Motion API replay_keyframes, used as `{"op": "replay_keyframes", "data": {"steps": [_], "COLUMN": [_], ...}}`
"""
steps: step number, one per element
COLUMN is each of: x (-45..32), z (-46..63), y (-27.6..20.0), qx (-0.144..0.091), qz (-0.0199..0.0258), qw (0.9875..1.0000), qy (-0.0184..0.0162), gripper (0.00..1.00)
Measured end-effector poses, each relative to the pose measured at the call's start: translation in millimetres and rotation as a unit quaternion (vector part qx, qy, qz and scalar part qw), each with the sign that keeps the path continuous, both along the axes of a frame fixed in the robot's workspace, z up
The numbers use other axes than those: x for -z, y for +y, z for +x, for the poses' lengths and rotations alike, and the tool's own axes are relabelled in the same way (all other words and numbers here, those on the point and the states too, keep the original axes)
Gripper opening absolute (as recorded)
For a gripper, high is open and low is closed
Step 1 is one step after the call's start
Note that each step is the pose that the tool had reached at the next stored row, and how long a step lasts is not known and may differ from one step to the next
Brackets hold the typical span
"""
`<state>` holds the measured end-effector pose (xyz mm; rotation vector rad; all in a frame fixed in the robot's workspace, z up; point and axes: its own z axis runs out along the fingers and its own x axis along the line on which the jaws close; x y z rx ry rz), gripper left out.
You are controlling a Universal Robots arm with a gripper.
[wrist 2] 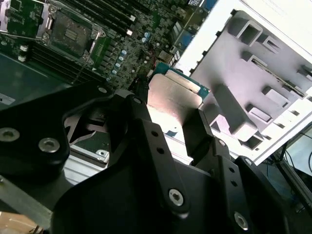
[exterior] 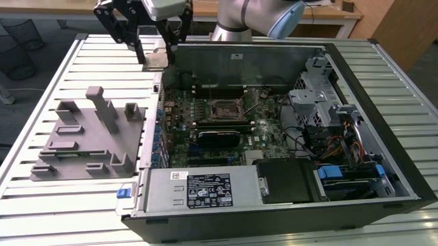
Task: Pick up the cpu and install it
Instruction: 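Pick up the cpu and move it towards the insertion slot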
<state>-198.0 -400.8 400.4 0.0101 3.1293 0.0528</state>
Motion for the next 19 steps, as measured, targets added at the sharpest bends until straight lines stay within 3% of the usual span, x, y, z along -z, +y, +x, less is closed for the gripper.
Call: {"op": "replay_keyframes", "data": {"steps": [8,15,19], "x": [0.6,1.7,2.5], "z": [19.4,39.7,50.3], "y": [1.9,14.2,17.7], "qx": [0.0,0.0,0.0], "qz": [-0.0001,0.0,0.0], "qw": [1.0,1.0,1.0], "qy": [0.0001,-0.0001,0.0], "gripper": [0.53,0.53,0.53]}}
